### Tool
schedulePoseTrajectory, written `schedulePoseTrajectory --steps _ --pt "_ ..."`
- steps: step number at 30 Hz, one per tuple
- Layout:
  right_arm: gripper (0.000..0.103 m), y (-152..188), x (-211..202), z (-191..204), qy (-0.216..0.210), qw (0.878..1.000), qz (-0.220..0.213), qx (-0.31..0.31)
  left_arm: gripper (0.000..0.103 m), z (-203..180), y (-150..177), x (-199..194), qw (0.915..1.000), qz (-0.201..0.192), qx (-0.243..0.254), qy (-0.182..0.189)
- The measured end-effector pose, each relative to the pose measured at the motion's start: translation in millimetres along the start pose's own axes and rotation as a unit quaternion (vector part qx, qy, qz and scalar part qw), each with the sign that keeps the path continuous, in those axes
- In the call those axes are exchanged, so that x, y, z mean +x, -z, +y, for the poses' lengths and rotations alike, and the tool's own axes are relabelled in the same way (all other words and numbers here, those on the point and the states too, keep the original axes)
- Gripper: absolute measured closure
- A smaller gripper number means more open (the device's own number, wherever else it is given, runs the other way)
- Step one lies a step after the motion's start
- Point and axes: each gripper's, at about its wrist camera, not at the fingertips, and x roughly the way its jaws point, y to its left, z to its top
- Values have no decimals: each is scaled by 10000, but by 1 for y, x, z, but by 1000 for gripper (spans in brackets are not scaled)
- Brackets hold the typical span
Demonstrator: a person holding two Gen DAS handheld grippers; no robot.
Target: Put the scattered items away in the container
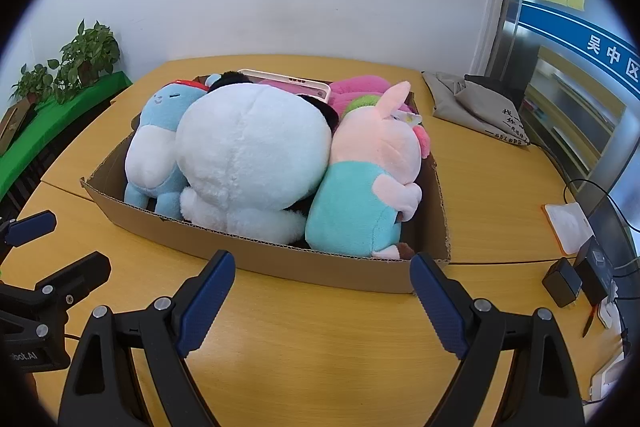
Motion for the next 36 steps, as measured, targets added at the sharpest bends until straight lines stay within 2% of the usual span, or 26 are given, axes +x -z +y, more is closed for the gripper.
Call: schedulePoseTrajectory --steps 6,11,28,32,36 --pt "14 1 -2 2 2 10000 -27 -13 0 8 2 -1 10000 21 -27 62" --pt "14 1 -2 1 -8 10000 -28 2 0 -2 1 2 9999 85 72 -70" --pt "14 5 -4 -3 -82 9998 -190 -20 0 7 7 1 9998 4 113 -187" --pt "14 13 -3 -15 -170 9997 -201 12 0 19 17 5 9992 33 180 -360" --pt "14 39 14 -48 -148 9998 116 -5 0 46 37 16 9990 201 163 -364"
